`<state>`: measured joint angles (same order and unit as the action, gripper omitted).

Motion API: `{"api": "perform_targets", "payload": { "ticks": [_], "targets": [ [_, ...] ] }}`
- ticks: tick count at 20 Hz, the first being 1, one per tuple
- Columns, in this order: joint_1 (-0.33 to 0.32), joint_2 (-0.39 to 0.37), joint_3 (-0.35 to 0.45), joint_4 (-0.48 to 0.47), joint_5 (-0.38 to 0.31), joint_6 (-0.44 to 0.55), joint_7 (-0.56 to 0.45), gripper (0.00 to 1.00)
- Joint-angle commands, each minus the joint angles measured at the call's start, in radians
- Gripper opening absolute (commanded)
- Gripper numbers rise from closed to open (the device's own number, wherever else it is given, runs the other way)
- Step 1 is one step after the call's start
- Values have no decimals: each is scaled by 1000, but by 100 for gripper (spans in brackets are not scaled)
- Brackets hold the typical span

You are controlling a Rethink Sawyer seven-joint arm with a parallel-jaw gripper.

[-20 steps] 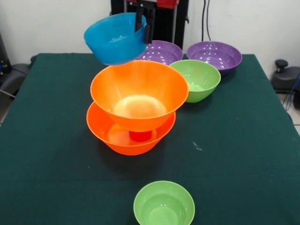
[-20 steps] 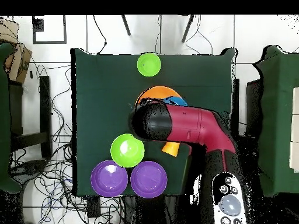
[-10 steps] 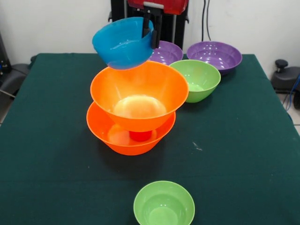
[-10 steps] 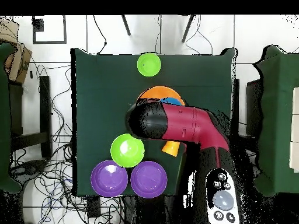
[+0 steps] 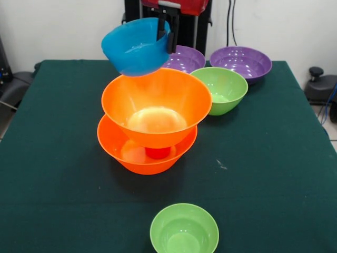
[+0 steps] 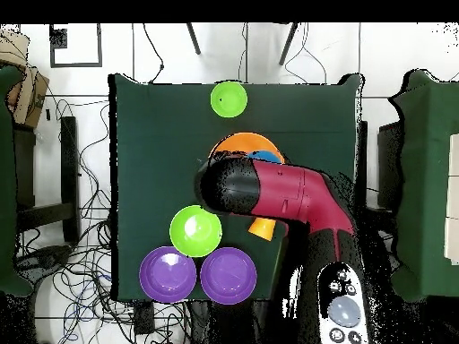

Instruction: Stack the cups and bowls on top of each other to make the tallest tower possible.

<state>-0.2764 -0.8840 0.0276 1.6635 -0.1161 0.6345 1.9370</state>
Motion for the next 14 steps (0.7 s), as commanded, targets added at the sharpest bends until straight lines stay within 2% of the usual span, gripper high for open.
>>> {"api": "perform_targets", "payload": {
  "ticks": [1, 10, 14],
  "targets": [
    [40, -4, -8, -49, 15, 13, 161, 0],
    [120, -20, -60, -29, 70, 31, 240, 0],
    [167, 2, -81, -28, 92, -5, 278, 0]
  ]
}}
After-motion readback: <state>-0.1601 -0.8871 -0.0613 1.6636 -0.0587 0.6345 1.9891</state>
